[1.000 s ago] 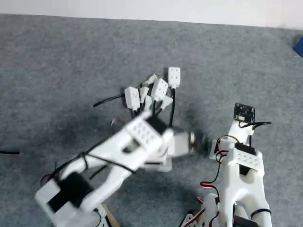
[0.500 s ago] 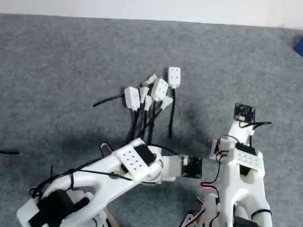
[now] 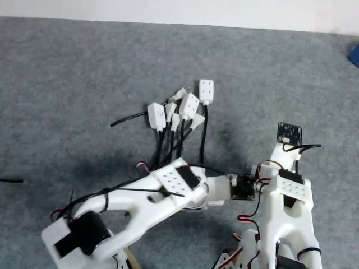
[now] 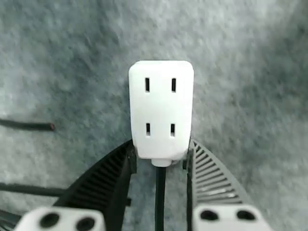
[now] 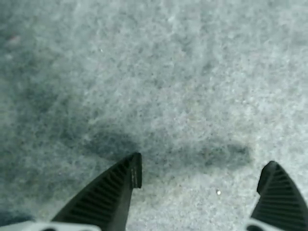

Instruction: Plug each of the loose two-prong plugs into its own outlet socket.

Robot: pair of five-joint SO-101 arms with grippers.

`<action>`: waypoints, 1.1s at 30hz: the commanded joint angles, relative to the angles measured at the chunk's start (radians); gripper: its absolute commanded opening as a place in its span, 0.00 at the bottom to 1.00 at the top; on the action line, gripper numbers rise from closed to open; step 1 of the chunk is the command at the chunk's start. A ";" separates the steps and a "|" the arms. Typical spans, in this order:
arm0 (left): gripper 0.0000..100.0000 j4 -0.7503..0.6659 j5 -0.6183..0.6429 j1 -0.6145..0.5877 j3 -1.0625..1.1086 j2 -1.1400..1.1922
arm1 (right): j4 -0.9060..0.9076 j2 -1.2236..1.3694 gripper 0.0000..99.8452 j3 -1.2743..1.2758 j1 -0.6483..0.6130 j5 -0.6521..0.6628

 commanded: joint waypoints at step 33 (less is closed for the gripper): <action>0.20 0.565 0.264 -0.182 -0.816 0.050 | -0.016 -0.016 0.37 -0.004 -0.008 0.017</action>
